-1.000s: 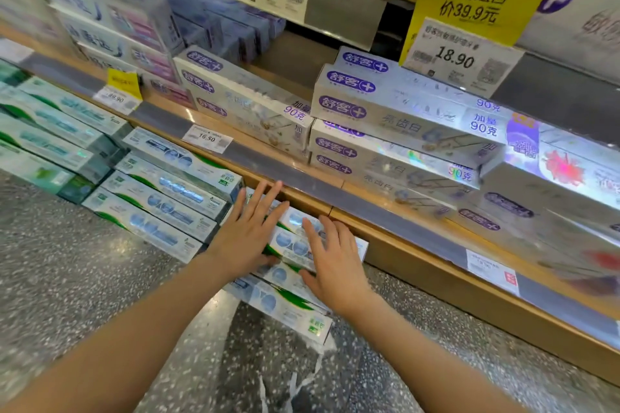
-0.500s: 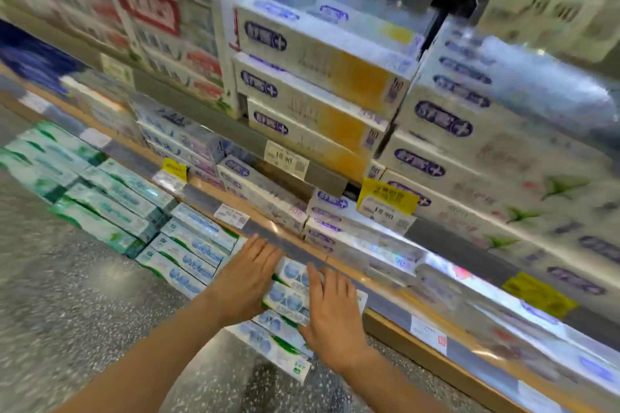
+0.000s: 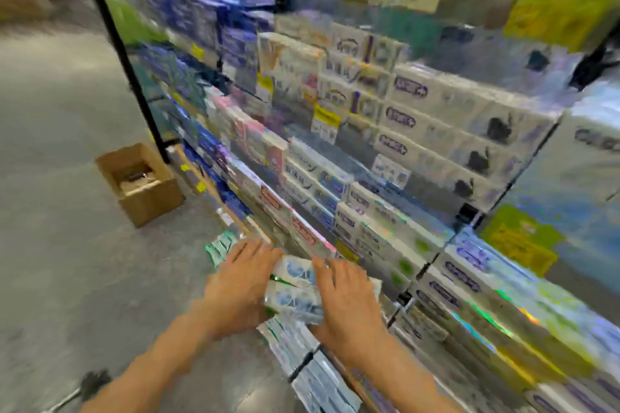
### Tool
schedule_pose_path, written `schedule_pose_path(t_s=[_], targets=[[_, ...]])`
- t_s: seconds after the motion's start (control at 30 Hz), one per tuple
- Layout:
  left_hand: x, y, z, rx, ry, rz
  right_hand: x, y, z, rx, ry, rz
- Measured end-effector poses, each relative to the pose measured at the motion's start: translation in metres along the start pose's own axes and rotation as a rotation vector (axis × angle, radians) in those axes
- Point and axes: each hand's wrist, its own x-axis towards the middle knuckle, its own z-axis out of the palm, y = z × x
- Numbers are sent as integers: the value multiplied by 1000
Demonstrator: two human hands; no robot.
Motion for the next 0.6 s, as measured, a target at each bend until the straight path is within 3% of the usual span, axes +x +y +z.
schedule_pose_path(t_s=[0.13, 0.27, 0.43, 0.6], targets=[[-16, -6, -128, 125, 119, -77, 36, -37, -101, 8, 145, -194], [-62, -10, -210, 288, 157, -187, 54, -88, -167, -8, 250, -396], [-153, -3, -270, 464, 134, -388, 55, -169, -200, 67, 291, -662], [-275, -9, -311, 492, 53, -600, 46, -285, -202, 157, 324, -967]])
